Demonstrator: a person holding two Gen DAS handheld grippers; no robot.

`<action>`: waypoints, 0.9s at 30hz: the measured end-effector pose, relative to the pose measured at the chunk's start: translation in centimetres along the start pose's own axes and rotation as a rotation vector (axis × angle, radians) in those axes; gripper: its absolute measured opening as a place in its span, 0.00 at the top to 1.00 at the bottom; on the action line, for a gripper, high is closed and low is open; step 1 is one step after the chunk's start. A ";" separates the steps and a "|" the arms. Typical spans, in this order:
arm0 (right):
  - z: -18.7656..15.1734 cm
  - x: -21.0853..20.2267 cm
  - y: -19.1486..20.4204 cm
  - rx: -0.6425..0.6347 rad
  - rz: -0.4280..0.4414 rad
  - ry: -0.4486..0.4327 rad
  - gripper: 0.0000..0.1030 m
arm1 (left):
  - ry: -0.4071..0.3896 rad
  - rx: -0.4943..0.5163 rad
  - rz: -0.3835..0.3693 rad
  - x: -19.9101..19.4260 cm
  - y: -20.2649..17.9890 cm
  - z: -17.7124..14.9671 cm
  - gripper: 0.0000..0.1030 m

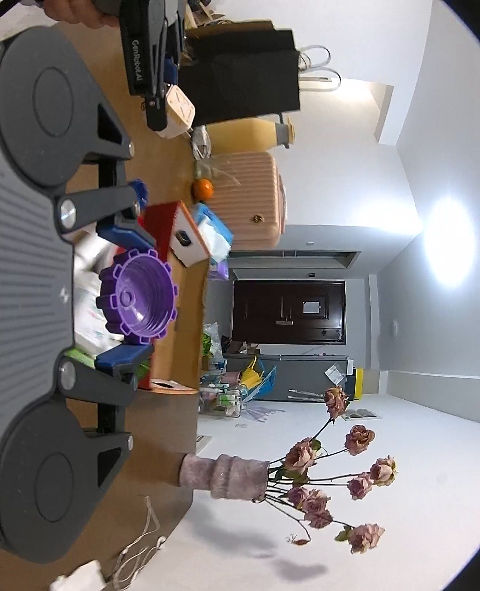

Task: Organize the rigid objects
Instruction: 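Lower the cream cube and purple cap into the cardboard box and release both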

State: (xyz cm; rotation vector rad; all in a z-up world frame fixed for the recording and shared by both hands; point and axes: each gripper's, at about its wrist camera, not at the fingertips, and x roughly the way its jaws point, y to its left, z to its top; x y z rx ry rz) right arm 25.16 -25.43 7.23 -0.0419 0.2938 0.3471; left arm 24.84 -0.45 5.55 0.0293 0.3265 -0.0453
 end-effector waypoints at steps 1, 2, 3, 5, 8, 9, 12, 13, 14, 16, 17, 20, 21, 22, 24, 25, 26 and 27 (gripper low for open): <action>0.7 1.2 -0.6 0.001 0.003 0.004 0.49 | 0.005 0.003 -0.007 1.2 0.1 0.7 0.61; 1.3 2.4 -1.2 0.006 0.006 0.008 0.49 | 0.016 0.000 -0.017 2.7 0.3 1.5 0.61; 2.0 4.0 -1.8 0.014 0.013 0.019 0.49 | 0.034 -0.004 -0.033 4.6 0.6 2.5 0.61; 3.2 7.4 -3.1 0.028 0.031 0.046 0.49 | 0.073 -0.016 -0.053 8.3 1.1 4.2 0.61; 5.2 14.0 -5.1 0.037 0.045 0.112 0.49 | 0.142 0.003 -0.039 15.0 1.5 6.8 0.61; 5.6 16.3 -5.7 0.040 0.044 0.137 0.49 | 0.165 0.009 -0.034 17.3 1.5 7.5 0.61; 6.9 23.8 -7.6 0.053 0.038 0.224 0.49 | 0.246 0.016 -0.043 24.0 1.6 9.2 0.61; 7.2 26.6 -8.2 0.051 0.037 0.263 0.49 | 0.264 0.032 -0.056 25.7 1.4 9.6 0.61; 7.3 28.7 -8.6 0.050 0.033 0.291 0.49 | 0.280 0.052 -0.066 27.5 1.3 9.8 0.61; 7.3 33.4 -9.2 0.028 0.012 0.358 0.48 | 0.319 0.095 -0.062 31.2 0.9 10.1 0.61; 7.2 35.3 -9.5 0.019 0.002 0.387 0.48 | 0.352 0.111 -0.053 33.2 0.8 10.1 0.61; 6.5 40.6 -9.4 -0.029 -0.031 0.478 0.48 | 0.426 0.115 -0.042 37.8 1.1 9.3 0.61; 6.1 41.9 -9.4 -0.050 -0.038 0.504 0.48 | 0.456 0.123 -0.036 39.2 1.1 8.9 0.61; 5.9 43.2 -9.4 -0.075 -0.047 0.529 0.48 | 0.481 0.132 -0.033 40.1 1.2 8.4 0.61; 5.2 45.4 -9.8 -0.118 -0.058 0.582 0.48 | 0.521 0.137 -0.031 41.1 1.4 7.4 0.60; 5.0 46.3 -10.1 -0.115 -0.061 0.620 0.48 | 0.521 0.146 -0.026 41.1 1.3 7.2 0.60; 4.9 46.6 -10.1 -0.106 -0.054 0.639 0.48 | 0.500 0.144 -0.016 40.8 1.3 7.3 0.53; 4.9 46.9 -10.2 -0.106 -0.046 0.643 0.47 | 0.474 0.123 -0.029 40.4 1.5 7.4 0.45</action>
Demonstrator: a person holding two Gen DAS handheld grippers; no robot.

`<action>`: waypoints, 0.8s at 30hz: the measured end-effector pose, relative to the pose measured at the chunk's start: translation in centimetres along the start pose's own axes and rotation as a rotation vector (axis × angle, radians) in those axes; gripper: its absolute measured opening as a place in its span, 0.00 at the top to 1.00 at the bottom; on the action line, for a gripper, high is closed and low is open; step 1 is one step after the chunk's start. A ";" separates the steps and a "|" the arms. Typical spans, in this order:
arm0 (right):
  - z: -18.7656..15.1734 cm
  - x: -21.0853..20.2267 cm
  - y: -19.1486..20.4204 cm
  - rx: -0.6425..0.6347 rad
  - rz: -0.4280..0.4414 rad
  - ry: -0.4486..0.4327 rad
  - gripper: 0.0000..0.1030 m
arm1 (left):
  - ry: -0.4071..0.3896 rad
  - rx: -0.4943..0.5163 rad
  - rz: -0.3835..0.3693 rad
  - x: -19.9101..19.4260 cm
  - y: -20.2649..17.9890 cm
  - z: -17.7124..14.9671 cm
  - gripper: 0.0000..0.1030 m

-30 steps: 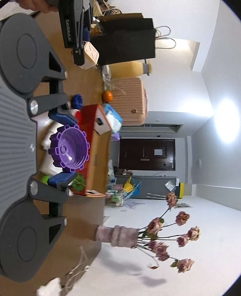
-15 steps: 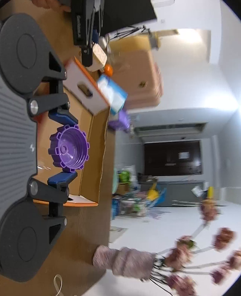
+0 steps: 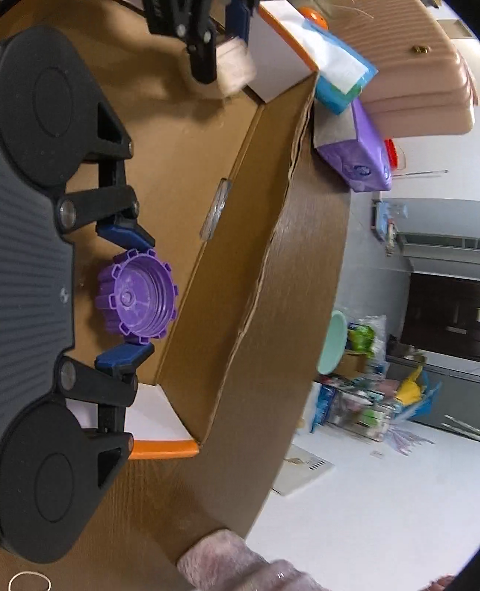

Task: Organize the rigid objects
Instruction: 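Lower the cream cube and purple cap into the cardboard box and release both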

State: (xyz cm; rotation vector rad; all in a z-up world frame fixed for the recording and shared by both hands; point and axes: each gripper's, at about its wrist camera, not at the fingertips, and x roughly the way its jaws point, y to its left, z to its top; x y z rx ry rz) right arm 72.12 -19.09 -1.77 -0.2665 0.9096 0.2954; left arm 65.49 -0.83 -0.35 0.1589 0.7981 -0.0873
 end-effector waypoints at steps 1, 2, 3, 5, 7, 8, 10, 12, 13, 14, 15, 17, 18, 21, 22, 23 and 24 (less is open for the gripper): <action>0.1 0.0 0.1 -0.014 -0.004 -0.006 0.38 | -0.002 -0.010 -0.023 -0.1 0.1 0.0 0.42; 0.2 0.1 0.2 -0.026 -0.017 -0.014 0.26 | 0.014 -0.016 -0.039 0.0 0.1 0.1 0.40; 0.2 0.2 0.3 -0.034 -0.032 -0.019 0.23 | 0.028 -0.020 -0.050 0.1 0.0 0.1 0.40; 0.4 0.3 0.1 -0.028 -0.014 -0.025 0.23 | 0.024 0.002 -0.031 0.2 -0.3 -0.1 0.40; 0.4 0.0 -0.2 -0.005 0.006 -0.036 0.23 | 0.001 -0.007 -0.002 -0.2 -0.4 0.0 0.40; 0.6 -0.2 -0.4 0.001 0.010 -0.040 0.23 | -0.001 -0.024 -0.004 -0.5 -0.2 0.0 0.40; 0.4 -1.3 -0.5 0.006 0.020 -0.052 0.23 | 0.006 -0.046 -0.004 -1.4 -0.3 0.4 0.40; 0.2 -2.7 -0.6 0.016 0.034 -0.064 0.23 | -0.018 -0.042 0.007 -3.2 -0.3 0.4 0.40; 0.1 -3.7 -0.6 0.020 0.037 -0.074 0.23 | -0.030 -0.037 0.013 -4.0 -0.5 0.7 0.40; -0.1 -4.5 -0.6 0.023 0.039 -0.086 0.23 | -0.041 -0.035 0.016 -5.0 -0.6 0.8 0.39; -0.2 -5.6 -0.4 0.025 0.039 -0.098 0.23 | -0.054 -0.037 0.015 -6.3 -0.7 0.8 0.39; -0.5 -7.7 -0.1 0.025 0.040 -0.115 0.23 | -0.079 -0.046 0.012 -8.8 -0.7 0.8 0.39; -0.6 -8.7 0.0 0.025 0.039 -0.125 0.23 | -0.094 -0.049 0.011 -10.2 -0.7 0.7 0.39; -1.3 -12.4 0.8 0.027 0.040 -0.165 0.23 | -0.141 -0.053 0.016 -14.1 -1.1 0.1 0.37; -1.6 -13.8 1.1 0.028 0.041 -0.181 0.23 | -0.157 -0.052 0.019 -15.3 -1.2 -0.3 0.37; -2.2 -15.1 1.3 0.030 0.044 -0.196 0.23 | -0.177 -0.054 0.022 -16.8 -1.4 -0.8 0.35; -2.8 -16.5 1.5 0.032 0.046 -0.215 0.23 | -0.199 -0.054 0.024 -18.2 -1.5 -1.5 0.33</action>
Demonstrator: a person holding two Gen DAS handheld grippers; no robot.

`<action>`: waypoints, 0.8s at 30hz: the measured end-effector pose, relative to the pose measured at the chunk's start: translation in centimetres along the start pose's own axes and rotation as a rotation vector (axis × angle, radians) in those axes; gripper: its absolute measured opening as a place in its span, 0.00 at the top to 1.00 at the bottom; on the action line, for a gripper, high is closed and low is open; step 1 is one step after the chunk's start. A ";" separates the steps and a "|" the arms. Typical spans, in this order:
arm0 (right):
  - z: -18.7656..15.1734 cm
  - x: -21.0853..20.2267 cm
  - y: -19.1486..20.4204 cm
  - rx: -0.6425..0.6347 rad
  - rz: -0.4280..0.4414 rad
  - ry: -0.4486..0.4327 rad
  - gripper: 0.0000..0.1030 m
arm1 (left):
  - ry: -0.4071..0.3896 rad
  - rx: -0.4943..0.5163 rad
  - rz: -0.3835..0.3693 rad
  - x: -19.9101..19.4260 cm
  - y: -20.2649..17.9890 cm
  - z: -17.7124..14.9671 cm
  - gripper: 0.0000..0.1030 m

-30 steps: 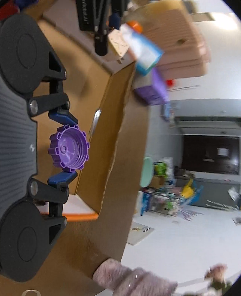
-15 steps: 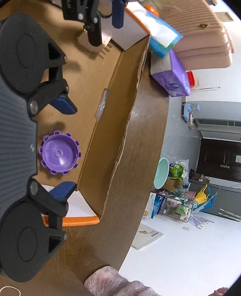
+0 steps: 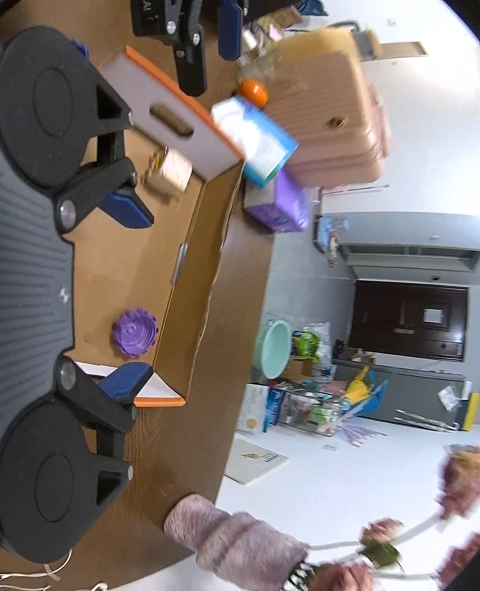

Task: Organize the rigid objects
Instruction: 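Lower the cream cube and purple cap into the cardboard box and release both, then withdraw both tools from the box toward the remaining items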

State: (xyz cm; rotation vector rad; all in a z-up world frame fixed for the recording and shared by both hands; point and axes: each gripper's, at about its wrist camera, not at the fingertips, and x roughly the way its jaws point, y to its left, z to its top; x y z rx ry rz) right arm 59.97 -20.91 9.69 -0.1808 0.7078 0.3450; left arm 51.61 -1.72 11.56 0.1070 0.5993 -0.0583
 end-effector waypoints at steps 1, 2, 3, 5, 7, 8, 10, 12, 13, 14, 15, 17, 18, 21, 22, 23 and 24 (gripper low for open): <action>-0.3 -1.5 0.4 0.002 0.002 -0.022 0.23 | -0.019 -0.002 0.002 -1.3 -0.2 -0.4 0.32; -0.8 -2.7 0.7 0.004 0.004 -0.040 0.23 | -0.043 -0.008 0.005 -2.7 -0.2 -1.0 0.32; -1.4 -4.1 1.1 0.006 0.004 -0.058 0.23 | -0.066 -0.017 0.004 -4.2 -0.1 -1.7 0.30; -3.0 -7.2 2.1 0.002 0.001 -0.110 0.21 | -0.107 -0.045 -0.022 -7.3 0.2 -3.6 0.25; -5.4 -10.7 3.1 -0.006 -0.007 -0.177 0.18 | -0.141 -0.081 -0.035 -9.9 0.7 -5.9 0.24; -6.7 -12.3 3.6 -0.010 -0.009 -0.216 0.13 | -0.169 -0.094 -0.043 -11.6 0.8 -7.3 0.21; -10.0 -15.7 4.9 -0.025 -0.015 -0.282 0.11 | -0.228 -0.104 -0.040 -15.1 0.9 -10.2 0.17; -12.9 -18.3 6.3 -0.032 -0.022 -0.335 0.10 | -0.287 -0.121 -0.023 -18.4 0.8 -13.2 0.11; -14.5 -19.5 7.0 -0.036 -0.019 -0.352 0.09 | -0.309 -0.115 -0.015 -19.8 0.7 -14.5 0.09; -16.2 -20.6 7.7 -0.026 -0.020 -0.371 0.08 | -0.337 -0.103 -0.004 -21.4 0.4 -15.9 0.04; -17.8 -21.6 8.2 -0.011 -0.019 -0.385 0.07 | -0.373 -0.097 0.012 -22.9 0.1 -17.5 0.00; -21.1 -23.5 9.2 0.024 -0.011 -0.405 0.04 | -0.432 -0.080 0.062 -25.6 -0.7 -20.5 0.00; -22.7 -24.4 9.6 0.037 -0.008 -0.417 0.04 | -0.450 -0.079 0.095 -26.7 -1.1 -22.1 0.00; -28.2 -26.7 11.5 0.066 -0.007 -0.484 0.00 | -0.434 -0.117 0.131 -29.0 -2.1 -26.2 0.00; -30.0 -27.4 12.0 0.085 -0.009 -0.510 0.00 | -0.415 -0.138 0.130 -29.6 -2.3 -27.4 0.00; -31.7 -28.0 12.5 0.106 -0.003 -0.528 0.00 | -0.393 -0.150 0.125 -29.9 -2.5 -28.4 0.00; -33.0 -28.3 12.9 0.112 0.006 -0.525 0.00 | -0.376 -0.143 0.110 -30.2 -2.8 -29.0 0.00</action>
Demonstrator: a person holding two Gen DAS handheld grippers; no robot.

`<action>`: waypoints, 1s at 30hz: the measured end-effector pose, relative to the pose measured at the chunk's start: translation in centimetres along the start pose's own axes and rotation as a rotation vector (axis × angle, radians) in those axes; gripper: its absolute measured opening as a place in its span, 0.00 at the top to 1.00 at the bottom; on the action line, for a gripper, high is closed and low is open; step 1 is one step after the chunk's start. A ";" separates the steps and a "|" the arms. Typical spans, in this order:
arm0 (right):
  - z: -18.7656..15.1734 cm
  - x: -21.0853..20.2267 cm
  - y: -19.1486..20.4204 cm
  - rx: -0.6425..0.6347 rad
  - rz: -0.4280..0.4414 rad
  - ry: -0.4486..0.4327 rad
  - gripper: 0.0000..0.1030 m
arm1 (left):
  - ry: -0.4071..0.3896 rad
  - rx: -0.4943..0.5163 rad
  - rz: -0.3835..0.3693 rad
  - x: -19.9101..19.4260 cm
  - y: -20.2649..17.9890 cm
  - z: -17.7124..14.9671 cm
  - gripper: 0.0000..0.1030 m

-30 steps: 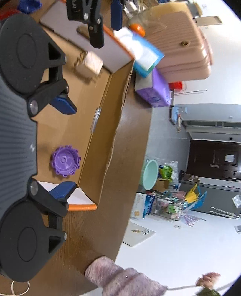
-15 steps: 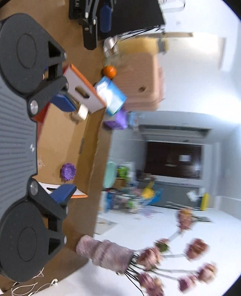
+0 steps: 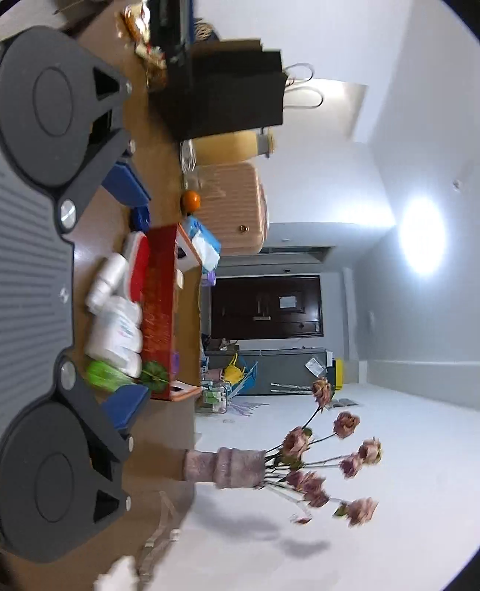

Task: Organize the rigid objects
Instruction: 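Withdraw both tools from the box toward the remaining items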

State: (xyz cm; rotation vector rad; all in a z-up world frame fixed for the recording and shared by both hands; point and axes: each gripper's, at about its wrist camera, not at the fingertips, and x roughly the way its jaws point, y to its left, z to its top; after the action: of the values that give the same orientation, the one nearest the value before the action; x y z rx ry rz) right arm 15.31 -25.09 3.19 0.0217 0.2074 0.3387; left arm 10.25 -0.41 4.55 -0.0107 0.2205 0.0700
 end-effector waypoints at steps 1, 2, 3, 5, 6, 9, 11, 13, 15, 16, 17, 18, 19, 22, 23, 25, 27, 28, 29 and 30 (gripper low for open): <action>-0.8 -0.7 0.3 -0.006 0.008 0.020 0.00 | 0.006 0.016 -0.013 -0.2 -0.3 -0.2 0.00; -1.3 -1.1 0.4 -0.020 0.014 0.038 0.00 | -0.005 0.033 -0.021 -0.4 -0.7 -0.2 0.00; -1.8 -1.5 0.5 -0.037 0.009 0.052 0.00 | -0.025 0.042 -0.019 -0.5 -1.1 0.0 0.00; -2.2 -2.1 0.5 -0.045 -0.033 0.039 0.00 | -0.044 0.050 -0.010 -0.7 -1.6 0.2 0.00; -2.3 -2.4 0.4 -0.041 -0.041 0.030 0.00 | -0.047 0.062 -0.013 -0.7 -2.0 0.2 0.00; -2.1 -2.9 -0.3 -0.006 -0.055 -0.005 0.00 | -0.044 0.091 -0.032 -0.8 -2.9 -0.3 0.00; -2.0 -2.8 -0.8 0.010 -0.069 -0.015 0.00 | -0.027 0.103 -0.035 -0.4 -3.2 -0.6 0.00; -2.2 -2.4 -1.0 0.005 -0.079 -0.014 0.00 | -0.006 0.105 -0.034 0.2 -3.2 -0.9 0.00; -2.4 -1.9 -1.1 0.011 -0.077 -0.002 0.00 | 0.015 0.105 -0.031 1.0 -3.2 -1.1 0.00; -2.5 -1.5 -1.4 0.024 -0.073 0.007 0.00 | 0.023 0.104 -0.029 1.4 -3.2 -1.2 0.00; -2.6 -1.1 -1.7 0.036 -0.070 0.017 0.00 | 0.034 0.102 -0.025 1.9 -3.2 -1.3 0.00; -2.8 -0.6 -1.9 0.047 -0.068 0.027 0.00 | 0.047 0.101 -0.020 2.7 -3.1 -1.3 0.00; -2.8 0.0 -2.3 0.058 -0.065 0.036 0.00 | 0.056 0.100 -0.014 3.2 -2.9 -1.5 0.00; -2.9 2.0 -3.3 0.072 -0.069 0.084 0.00 | 0.094 0.085 0.015 6.1 -2.3 -1.4 0.00; -2.8 2.8 -3.7 0.073 -0.070 0.098 0.01 | 0.106 0.083 0.025 7.2 -2.2 -1.3 0.00; -2.4 4.4 -4.5 0.074 -0.080 0.128 0.03 | 0.120 0.079 0.029 9.7 -1.6 -1.1 0.00; -2.0 6.4 -5.6 0.088 -0.103 0.156 0.11 | 0.141 0.076 0.023 12.3 -1.1 -0.6 0.00; -1.6 7.5 -6.3 0.096 -0.112 0.178 0.17 | 0.146 0.072 0.007 13.7 -0.7 -0.4 0.00; -1.4 8.6 -7.0 0.103 -0.118 0.191 0.21 | 0.157 0.069 -0.003 15.2 -0.3 -0.3 0.00; -1.1 9.8 -7.6 0.107 -0.119 0.199 0.23 | 0.185 0.070 0.000 17.1 0.1 -0.1 0.00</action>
State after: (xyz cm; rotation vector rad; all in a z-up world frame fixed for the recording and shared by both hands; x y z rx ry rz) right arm 26.61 -29.05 -0.28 0.0815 0.4226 0.2107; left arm 26.86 0.87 0.68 0.0533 0.4082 0.0616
